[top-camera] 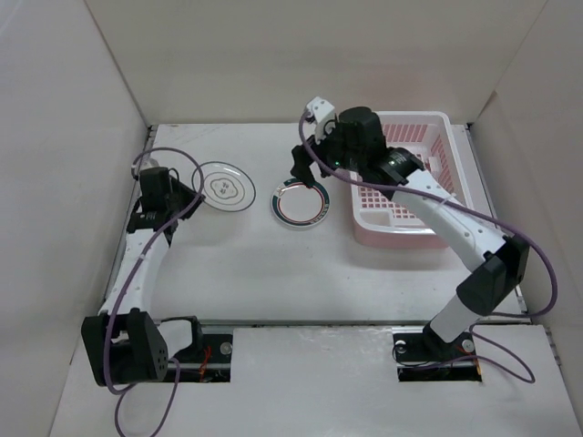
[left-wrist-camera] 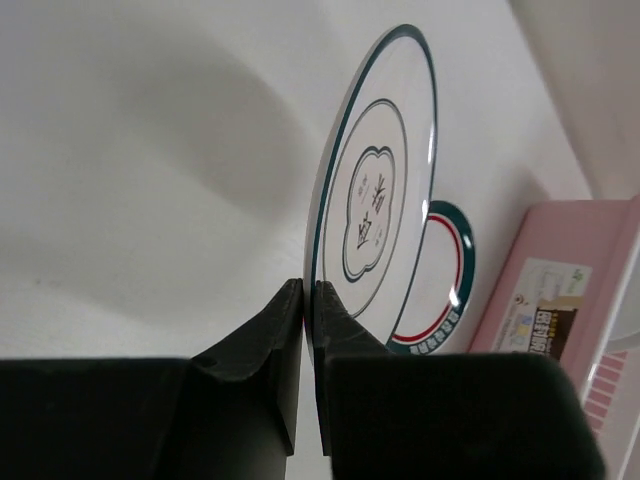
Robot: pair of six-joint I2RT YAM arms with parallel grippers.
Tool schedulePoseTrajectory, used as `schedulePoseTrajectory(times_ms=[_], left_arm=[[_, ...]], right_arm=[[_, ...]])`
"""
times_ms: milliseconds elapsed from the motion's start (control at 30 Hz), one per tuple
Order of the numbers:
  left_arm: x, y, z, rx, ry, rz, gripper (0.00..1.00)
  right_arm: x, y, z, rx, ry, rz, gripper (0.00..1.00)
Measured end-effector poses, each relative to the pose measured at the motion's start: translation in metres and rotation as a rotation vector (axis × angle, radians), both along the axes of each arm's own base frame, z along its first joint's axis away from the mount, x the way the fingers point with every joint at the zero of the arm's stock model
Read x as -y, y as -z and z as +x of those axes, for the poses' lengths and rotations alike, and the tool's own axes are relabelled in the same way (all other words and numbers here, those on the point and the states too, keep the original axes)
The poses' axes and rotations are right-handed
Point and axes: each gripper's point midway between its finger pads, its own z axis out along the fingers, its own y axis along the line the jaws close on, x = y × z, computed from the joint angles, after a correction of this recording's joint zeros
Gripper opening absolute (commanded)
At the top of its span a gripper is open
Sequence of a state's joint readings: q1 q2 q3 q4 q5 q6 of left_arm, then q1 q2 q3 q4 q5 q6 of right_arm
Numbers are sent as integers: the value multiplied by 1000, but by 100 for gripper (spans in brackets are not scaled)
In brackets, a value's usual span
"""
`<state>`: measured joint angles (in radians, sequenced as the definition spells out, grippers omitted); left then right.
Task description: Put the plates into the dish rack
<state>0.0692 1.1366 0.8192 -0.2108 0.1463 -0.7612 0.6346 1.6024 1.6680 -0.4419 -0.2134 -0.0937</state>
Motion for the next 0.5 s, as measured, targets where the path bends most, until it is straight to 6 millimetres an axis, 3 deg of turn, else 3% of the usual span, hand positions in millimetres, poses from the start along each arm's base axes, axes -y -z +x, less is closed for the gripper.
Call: schedulePoseTrajectory(times_ms=[167, 300, 400, 500], left_arm=[[0, -52, 23, 55, 24, 12, 0], [7, -71, 38, 31, 47, -17, 0], [13, -81, 46, -9, 58, -44, 0], [20, -85, 50, -52, 66, -82, 0]], right_arm=[[-26, 37, -14, 46, -62, -158, 99], [-50, 59, -38, 124, -130, -259, 92], [-70, 61, -51, 203, -170, -284, 88], [-82, 52, -53, 301, -168, -300, 86]])
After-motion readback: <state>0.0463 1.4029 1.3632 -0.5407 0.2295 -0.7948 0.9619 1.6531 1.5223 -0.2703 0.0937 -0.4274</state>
